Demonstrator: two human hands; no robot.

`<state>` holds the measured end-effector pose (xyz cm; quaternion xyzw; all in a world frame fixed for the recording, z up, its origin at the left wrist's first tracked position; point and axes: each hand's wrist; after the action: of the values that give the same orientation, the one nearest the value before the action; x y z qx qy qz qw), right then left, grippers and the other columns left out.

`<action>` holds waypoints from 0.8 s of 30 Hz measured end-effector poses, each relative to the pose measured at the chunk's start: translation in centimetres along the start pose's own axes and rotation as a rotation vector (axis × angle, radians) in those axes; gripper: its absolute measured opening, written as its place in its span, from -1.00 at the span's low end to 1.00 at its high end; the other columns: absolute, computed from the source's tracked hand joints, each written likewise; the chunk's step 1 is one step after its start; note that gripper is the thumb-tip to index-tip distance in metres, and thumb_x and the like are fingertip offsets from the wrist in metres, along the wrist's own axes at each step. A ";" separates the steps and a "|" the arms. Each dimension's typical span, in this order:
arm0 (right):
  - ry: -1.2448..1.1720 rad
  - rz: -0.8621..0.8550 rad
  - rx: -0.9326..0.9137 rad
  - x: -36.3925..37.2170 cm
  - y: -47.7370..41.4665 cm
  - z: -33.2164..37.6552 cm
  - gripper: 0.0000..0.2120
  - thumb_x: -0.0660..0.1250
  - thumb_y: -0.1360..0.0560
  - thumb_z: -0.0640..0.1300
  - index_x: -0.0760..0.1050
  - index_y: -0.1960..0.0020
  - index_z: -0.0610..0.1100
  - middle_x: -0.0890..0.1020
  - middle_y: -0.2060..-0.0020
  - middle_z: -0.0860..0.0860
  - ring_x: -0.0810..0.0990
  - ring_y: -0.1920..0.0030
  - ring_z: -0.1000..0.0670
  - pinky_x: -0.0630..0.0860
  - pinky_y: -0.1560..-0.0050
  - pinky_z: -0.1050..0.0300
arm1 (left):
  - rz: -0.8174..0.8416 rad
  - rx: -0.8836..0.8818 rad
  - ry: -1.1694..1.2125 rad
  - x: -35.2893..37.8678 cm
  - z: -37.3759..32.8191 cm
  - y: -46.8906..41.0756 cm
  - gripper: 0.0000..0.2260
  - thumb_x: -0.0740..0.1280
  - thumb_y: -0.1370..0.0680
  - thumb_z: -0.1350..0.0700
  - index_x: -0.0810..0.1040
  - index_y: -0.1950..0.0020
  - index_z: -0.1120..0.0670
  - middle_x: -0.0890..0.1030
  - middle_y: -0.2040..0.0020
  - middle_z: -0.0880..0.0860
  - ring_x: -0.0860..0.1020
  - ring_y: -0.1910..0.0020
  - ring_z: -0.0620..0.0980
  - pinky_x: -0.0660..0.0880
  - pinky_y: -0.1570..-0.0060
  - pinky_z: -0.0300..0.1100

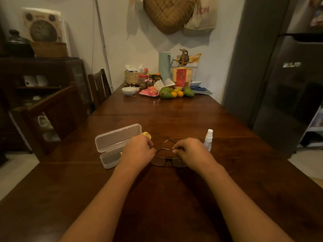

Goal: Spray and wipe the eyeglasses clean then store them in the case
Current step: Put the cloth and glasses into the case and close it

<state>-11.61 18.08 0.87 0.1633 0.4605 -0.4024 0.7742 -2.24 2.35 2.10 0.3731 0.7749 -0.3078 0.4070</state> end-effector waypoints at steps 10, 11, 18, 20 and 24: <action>0.023 0.035 0.050 -0.2 0.1 0.1 -0.82 0.33 -0.60 -0.09 0.61 -0.17 0.02 0.65 -0.11 0.06 0.61 -0.08 0.05 0.58 -0.14 0.04 | -0.013 0.034 0.013 -0.2 -0.5 0.5 -0.81 0.40 -0.48 0.14 0.69 -0.07 0.04 0.68 0.02 0.05 0.58 0.14 -0.04 0.53 0.10 -0.16; -0.002 0.024 0.030 0.0 0.2 0.0 -0.84 0.35 -0.59 -0.09 0.63 -0.14 0.04 0.66 -0.09 0.08 0.60 -0.07 0.07 0.59 -0.12 0.04 | -0.014 0.043 0.005 -0.2 -0.5 0.4 -0.81 0.39 -0.49 0.15 0.69 -0.08 0.04 0.69 -0.01 0.05 0.58 0.12 -0.05 0.52 0.09 -0.18; -0.176 0.117 -0.028 -0.8 0.6 -0.3 -0.83 0.38 -0.56 -0.14 0.67 -0.11 0.02 0.66 -0.02 0.13 0.57 -0.05 0.13 0.54 -0.07 0.15 | 0.007 0.053 0.003 -0.3 -0.1 0.1 -0.83 0.38 -0.52 0.16 0.69 -0.08 0.03 0.68 -0.03 0.05 0.51 0.14 -0.10 0.46 0.12 -0.23; -0.209 0.141 -0.031 -0.9 0.5 -0.5 -0.83 0.38 -0.56 -0.15 0.67 -0.11 0.01 0.66 -0.04 0.11 0.58 -0.06 0.13 0.54 -0.08 0.16 | 0.021 0.057 0.004 -0.2 -0.2 0.1 -0.83 0.38 -0.54 0.17 0.68 -0.10 0.05 0.67 -0.05 0.05 0.49 0.13 -0.12 0.44 0.10 -0.25; -0.247 0.170 -0.036 -1.1 0.4 -0.7 -0.83 0.37 -0.57 -0.15 0.67 -0.11 0.01 0.67 -0.03 0.12 0.59 -0.03 0.16 0.53 -0.01 0.24 | 0.038 0.070 0.004 -0.1 -0.2 0.0 -0.83 0.38 -0.54 0.17 0.67 -0.12 0.07 0.67 -0.05 0.06 0.48 0.13 -0.13 0.43 0.09 -0.26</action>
<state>-11.97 19.32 1.31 0.1370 0.3536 -0.3439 0.8590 -2.28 2.47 2.32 0.4023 0.7574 -0.3259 0.3978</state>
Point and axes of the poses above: each hand's wrist, its own y-axis away from the middle knuckle, its own x-axis out of the palm, z = x × y
